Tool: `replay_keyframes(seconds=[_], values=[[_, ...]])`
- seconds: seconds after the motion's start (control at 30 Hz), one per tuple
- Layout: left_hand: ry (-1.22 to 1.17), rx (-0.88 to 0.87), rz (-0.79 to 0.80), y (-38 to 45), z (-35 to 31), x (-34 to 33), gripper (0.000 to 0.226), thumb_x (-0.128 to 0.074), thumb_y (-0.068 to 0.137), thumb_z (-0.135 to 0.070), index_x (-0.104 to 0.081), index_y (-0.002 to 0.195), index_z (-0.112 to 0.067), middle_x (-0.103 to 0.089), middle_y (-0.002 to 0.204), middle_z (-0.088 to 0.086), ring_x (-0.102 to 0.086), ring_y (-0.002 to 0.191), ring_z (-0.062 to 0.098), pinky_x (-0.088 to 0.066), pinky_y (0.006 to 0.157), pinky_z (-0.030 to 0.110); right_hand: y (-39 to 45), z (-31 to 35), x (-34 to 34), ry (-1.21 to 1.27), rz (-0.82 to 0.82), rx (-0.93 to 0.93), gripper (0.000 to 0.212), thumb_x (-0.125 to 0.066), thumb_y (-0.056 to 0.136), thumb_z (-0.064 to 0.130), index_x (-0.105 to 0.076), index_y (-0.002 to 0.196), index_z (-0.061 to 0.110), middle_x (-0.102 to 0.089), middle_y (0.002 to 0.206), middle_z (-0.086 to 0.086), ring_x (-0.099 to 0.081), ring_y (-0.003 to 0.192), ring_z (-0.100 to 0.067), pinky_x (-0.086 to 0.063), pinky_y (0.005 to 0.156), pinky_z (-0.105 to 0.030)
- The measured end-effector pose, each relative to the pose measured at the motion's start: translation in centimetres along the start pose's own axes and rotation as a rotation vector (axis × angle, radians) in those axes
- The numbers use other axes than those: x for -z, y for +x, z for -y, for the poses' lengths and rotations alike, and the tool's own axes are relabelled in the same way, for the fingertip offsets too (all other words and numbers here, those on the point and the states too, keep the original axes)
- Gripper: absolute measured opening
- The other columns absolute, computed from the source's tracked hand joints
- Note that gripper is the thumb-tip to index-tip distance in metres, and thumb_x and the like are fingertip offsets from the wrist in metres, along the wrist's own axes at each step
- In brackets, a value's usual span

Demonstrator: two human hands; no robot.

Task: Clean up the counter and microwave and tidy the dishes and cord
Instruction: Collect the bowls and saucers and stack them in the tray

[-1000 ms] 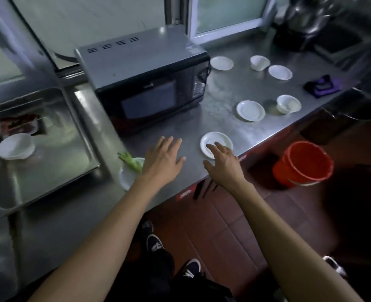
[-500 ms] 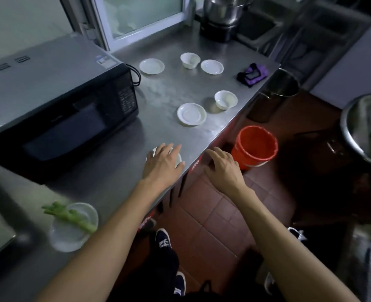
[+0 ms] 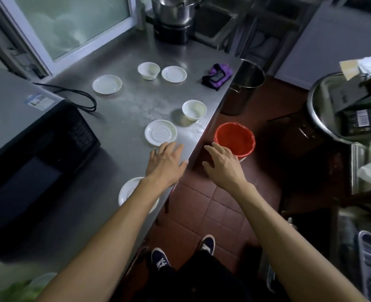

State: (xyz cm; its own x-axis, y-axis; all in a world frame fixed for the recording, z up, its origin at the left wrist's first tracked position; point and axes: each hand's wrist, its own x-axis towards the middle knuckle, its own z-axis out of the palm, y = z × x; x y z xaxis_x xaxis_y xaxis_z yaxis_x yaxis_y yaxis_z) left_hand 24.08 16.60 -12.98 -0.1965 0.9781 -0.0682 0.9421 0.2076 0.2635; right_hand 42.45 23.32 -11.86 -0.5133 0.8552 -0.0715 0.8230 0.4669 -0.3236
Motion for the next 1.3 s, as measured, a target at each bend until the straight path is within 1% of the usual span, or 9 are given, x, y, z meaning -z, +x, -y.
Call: replay_keyframes(seconds=[0.2,0.27,0.47,0.7,0.83,0.97,1.1,1.2,1.3], values=[[0.028,-0.055,0.052,7.3,-4.9,-1.9,0.058,-0.049,0.097,-0.047,-0.036,0.149,-0.023,-0.043,0.147,0.0,-0.035,0.138,0.023,-0.032,0.109,0.043,4.4,-7.3,0.6,0.015,0.048,-0.088,0.059,-0.058,0.094,0.036,-0.04,0.149,0.025,-0.035,0.158,-0.005,-0.032,0.144,-0.029,-0.034,0.11,-0.05],[0.039,-0.056,0.068,8.3,-5.2,-2.2,0.059,-0.049,0.097,-0.047,-0.035,0.149,-0.023,-0.043,0.148,-0.001,-0.034,0.138,0.023,-0.032,0.11,0.044,5.0,-8.1,0.6,0.004,0.05,-0.073,0.06,-0.058,0.094,0.036,-0.04,0.149,0.024,-0.034,0.158,-0.006,-0.032,0.144,-0.03,-0.033,0.11,-0.052],[0.085,-0.067,0.084,16.0,-9.7,-2.8,0.059,-0.049,0.098,-0.045,-0.035,0.151,-0.022,-0.041,0.151,0.001,-0.033,0.141,0.023,-0.032,0.109,0.044,10.6,-14.9,2.9,0.08,0.079,-0.068,0.058,-0.055,0.097,0.036,-0.037,0.15,0.025,-0.033,0.159,-0.008,-0.031,0.144,-0.033,-0.035,0.111,-0.055],[0.042,0.048,0.066,22.3,-11.3,-4.2,0.056,-0.054,0.096,-0.042,-0.04,0.146,-0.022,-0.042,0.149,0.001,-0.033,0.14,0.022,-0.036,0.105,0.046,16.8,-19.1,4.4,0.087,0.14,-0.004,0.057,-0.053,0.098,0.036,-0.036,0.151,0.024,-0.031,0.16,-0.007,-0.029,0.145,-0.031,-0.036,0.108,-0.052],[0.054,0.107,0.062,24.7,-10.3,-5.1,0.055,-0.058,0.091,-0.042,-0.043,0.14,-0.023,-0.044,0.143,0.001,-0.036,0.135,0.026,-0.043,0.098,0.049,20.5,-19.4,4.0,0.094,0.193,0.042,0.058,-0.054,0.098,0.037,-0.035,0.151,0.024,-0.031,0.16,-0.007,-0.028,0.146,-0.031,-0.036,0.11,-0.053],[0.061,0.17,0.103,27.4,-8.8,-6.1,0.06,-0.06,0.089,-0.044,-0.04,0.142,-0.024,-0.036,0.145,0.003,-0.031,0.138,0.028,-0.042,0.101,0.056,24.0,-18.8,2.8,0.093,0.232,0.099,0.058,-0.054,0.098,0.036,-0.036,0.151,0.024,-0.032,0.16,-0.006,-0.028,0.146,-0.03,-0.035,0.11,-0.052],[0.036,0.222,0.159,30.7,-6.7,-7.2,0.068,-0.063,0.086,-0.047,-0.031,0.144,-0.029,-0.023,0.155,0.006,-0.015,0.147,0.033,-0.031,0.11,0.059,27.8,-17.8,2.1,0.069,0.256,0.141,0.056,-0.055,0.097,0.033,-0.038,0.15,0.023,-0.036,0.156,-0.003,-0.031,0.143,-0.029,-0.034,0.11,-0.049],[-0.008,0.282,0.187,33.5,-4.7,-7.7,0.084,-0.067,0.083,-0.057,-0.024,0.15,-0.031,-0.011,0.162,0.008,-0.003,0.15,0.034,-0.025,0.112,0.06,31.2,-17.1,1.8,0.036,0.311,0.157,0.057,-0.054,0.097,0.032,-0.037,0.15,0.025,-0.034,0.158,-0.003,-0.029,0.145,-0.027,-0.033,0.112,-0.049],[-0.039,0.32,0.277,36.0,-2.8,-7.8,0.098,-0.066,0.08,-0.065,-0.013,0.155,-0.032,0.004,0.165,0.007,0.008,0.151,0.035,-0.017,0.114,0.063,35.0,-16.4,1.4,0.001,0.359,0.201,0.057,-0.054,0.098,0.033,-0.035,0.151,0.025,-0.031,0.16,-0.005,-0.027,0.147,-0.028,-0.032,0.114,-0.05]])
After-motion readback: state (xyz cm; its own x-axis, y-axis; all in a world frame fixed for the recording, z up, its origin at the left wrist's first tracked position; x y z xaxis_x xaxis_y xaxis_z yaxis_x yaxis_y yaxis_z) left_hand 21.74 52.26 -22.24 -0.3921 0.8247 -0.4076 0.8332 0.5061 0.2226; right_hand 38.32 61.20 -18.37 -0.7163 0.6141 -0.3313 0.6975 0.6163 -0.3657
